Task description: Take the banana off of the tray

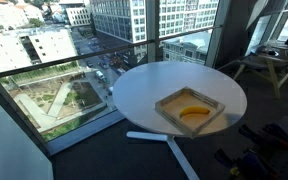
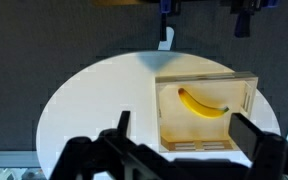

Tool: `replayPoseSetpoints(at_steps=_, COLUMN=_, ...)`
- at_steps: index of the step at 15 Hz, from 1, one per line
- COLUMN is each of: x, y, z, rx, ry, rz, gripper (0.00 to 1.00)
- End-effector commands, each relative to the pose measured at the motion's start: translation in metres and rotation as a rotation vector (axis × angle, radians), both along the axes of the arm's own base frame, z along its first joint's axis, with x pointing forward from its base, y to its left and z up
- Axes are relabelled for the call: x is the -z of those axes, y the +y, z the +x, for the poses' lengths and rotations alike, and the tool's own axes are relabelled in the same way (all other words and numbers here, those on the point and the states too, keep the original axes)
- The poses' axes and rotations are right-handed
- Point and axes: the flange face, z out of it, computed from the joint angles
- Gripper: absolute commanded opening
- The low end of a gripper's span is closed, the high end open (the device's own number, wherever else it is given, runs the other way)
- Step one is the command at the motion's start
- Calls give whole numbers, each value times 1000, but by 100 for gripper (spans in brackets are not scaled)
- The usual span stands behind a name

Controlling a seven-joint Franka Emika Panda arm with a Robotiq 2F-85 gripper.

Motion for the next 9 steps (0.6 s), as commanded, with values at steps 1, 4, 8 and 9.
replayPoseSetpoints(at_steps=1, x=-2, y=2, z=3, rx=-7, ry=-1, rz=8, gripper=100)
replayPoseSetpoints(at_steps=4, x=-2, y=3, z=6, rx=-18, ry=0, rz=15, gripper=100)
replayPoseSetpoints(at_steps=8, x=-1, y=7, z=14, rx=-39, ry=2, rz=29, gripper=100)
replayPoseSetpoints(at_steps=9, x=-1, y=8, z=16, rx=-49, ry=0, rz=37, gripper=100)
